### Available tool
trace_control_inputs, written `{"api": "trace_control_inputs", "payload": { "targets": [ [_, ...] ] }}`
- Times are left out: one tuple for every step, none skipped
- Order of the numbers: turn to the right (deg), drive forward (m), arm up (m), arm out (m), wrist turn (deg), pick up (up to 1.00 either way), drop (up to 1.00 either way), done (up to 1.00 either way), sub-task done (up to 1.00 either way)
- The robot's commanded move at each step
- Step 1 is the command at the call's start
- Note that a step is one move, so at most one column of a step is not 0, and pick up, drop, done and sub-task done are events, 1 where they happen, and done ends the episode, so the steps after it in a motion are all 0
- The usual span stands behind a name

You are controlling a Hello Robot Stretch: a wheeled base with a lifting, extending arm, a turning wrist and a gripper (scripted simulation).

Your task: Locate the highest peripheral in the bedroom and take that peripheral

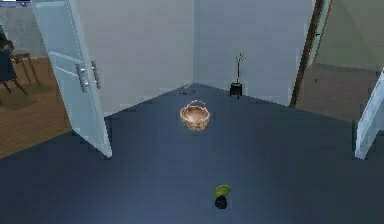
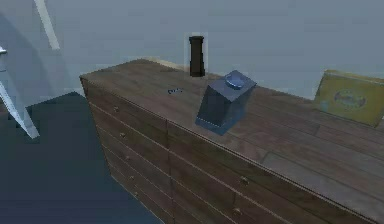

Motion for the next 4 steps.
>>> {"api": "trace_control_inputs", "payload": {
  "targets": [
    [-3.0,0.0,0.0,0.0,0.0,0.0,0.0,0.0,0.0],
    [45.0,0.0,0.0,0.0,0.0,0.0,0.0,0.0,0.0],
    [24.0,0.0,0.0,0.0,0.0,0.0,0.0,0.0,0.0],
    [0.0,0.6,0.0,0.0,0.0,0.0,0.0,0.0,0.0]
  ]
}}
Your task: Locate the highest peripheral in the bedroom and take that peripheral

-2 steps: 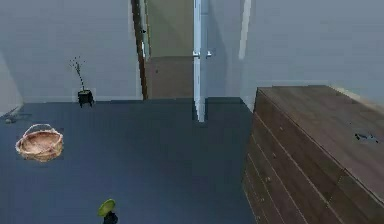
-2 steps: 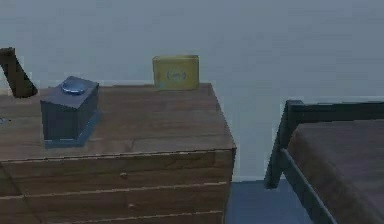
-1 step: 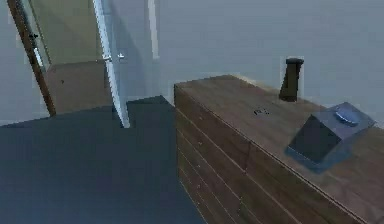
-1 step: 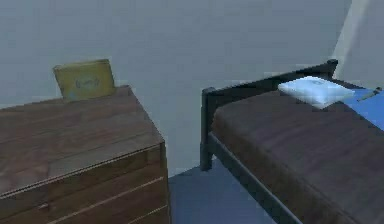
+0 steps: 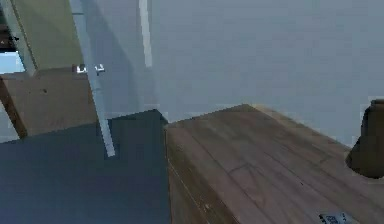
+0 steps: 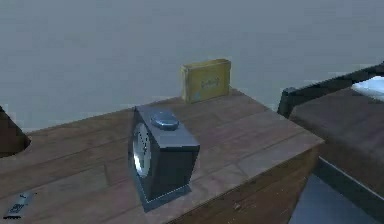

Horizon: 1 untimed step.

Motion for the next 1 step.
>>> {"api": "trace_control_inputs", "payload": {
  "targets": [
    [-42.0,0.0,0.0,0.0,0.0,0.0,0.0,0.0,0.0]
  ]
}}
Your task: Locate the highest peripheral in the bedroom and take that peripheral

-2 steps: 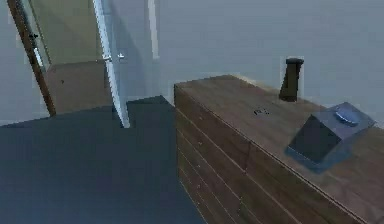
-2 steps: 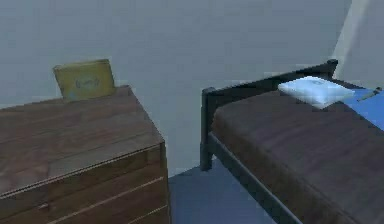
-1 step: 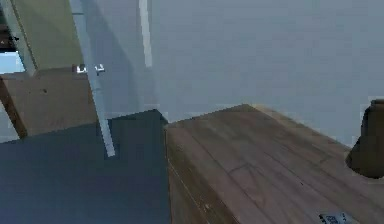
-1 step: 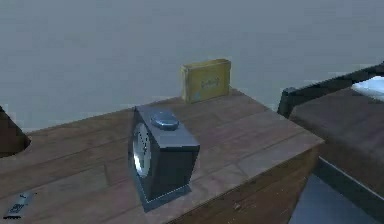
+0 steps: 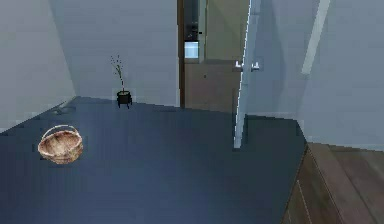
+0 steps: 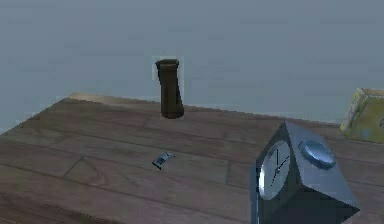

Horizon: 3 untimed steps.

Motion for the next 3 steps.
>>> {"api": "trace_control_inputs", "payload": {
  "targets": [
    [-9.0,0.0,0.0,0.0,0.0,0.0,0.0,0.0,0.0],
    [45.0,0.0,0.0,0.0,0.0,0.0,0.0,0.0,0.0],
    [45.0,0.0,0.0,0.0,0.0,0.0,0.0,0.0,0.0]
  ]
}}
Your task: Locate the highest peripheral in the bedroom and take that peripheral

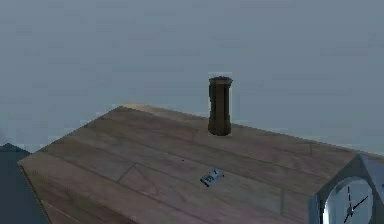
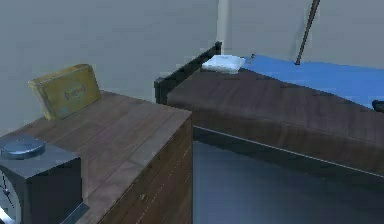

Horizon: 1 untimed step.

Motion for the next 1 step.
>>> {"api": "trace_control_inputs", "payload": {
  "targets": [
    [24.0,0.0,0.0,0.0,0.0,0.0,0.0,0.0,0.0]
  ]
}}
